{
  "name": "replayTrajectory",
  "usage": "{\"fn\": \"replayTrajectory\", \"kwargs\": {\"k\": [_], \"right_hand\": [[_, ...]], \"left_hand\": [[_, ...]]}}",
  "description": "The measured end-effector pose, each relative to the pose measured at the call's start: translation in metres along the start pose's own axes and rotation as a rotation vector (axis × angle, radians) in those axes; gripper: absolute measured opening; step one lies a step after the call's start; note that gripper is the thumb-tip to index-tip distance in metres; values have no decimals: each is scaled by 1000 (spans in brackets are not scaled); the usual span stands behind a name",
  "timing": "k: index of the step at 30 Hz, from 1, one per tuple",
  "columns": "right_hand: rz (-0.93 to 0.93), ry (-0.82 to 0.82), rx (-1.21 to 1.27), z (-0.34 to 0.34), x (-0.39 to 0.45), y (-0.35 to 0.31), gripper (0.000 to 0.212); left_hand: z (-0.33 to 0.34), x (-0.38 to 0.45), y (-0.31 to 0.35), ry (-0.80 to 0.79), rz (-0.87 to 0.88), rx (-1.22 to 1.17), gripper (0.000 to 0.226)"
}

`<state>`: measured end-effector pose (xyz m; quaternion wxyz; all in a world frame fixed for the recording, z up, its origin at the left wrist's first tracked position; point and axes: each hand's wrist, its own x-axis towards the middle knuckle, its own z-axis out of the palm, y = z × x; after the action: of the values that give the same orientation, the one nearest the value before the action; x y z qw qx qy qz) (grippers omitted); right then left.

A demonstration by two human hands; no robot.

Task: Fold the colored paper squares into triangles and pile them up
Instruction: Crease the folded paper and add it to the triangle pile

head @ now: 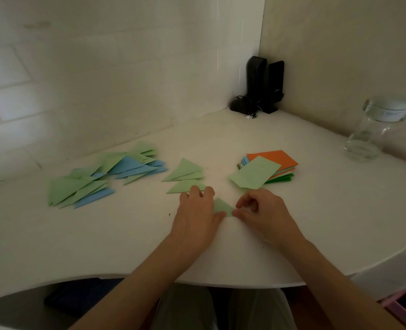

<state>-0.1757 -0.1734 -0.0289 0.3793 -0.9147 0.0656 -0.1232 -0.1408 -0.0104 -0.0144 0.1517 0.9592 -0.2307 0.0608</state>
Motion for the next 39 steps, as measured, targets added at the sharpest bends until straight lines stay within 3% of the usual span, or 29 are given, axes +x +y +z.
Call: {"fn": "replayTrajectory", "kwargs": {"k": [6,10,13,18,20,24,28,31,34,37,39], "right_hand": [[-48,71,-76,1,-7,0,15],[-140,312,-193,-12,-5,8,33],[-177,318,-347,-16,6,19,43],[-260,371,-356,-10,22,22,11],[-274,393,-304,-6,22,14,7],[-333,266,-204,8,1,-8,12],[-257,83,-127,19,-14,-12,23],[-243,67,-60,21,-16,-9,34],[-233,35,-57,20,-15,-8,32],[-201,3,-31,16,-14,-8,33],[-174,-31,-34,11,-11,-9,22]], "left_hand": [[-7,19,-4,-178,-125,-305,39],[-7,24,-17,-95,-90,-435,26],[-16,34,-28,37,-102,-504,23],[-33,69,-58,187,-166,-545,19],[-34,81,-69,211,-188,-562,19],[-23,97,-83,210,-191,-505,18],[-7,106,-89,189,-194,-406,18],[2,108,-95,197,-204,-317,19],[11,104,-98,253,-185,-246,26],[8,95,-90,363,-69,-301,29],[-2,83,-74,377,81,-354,24]]}}
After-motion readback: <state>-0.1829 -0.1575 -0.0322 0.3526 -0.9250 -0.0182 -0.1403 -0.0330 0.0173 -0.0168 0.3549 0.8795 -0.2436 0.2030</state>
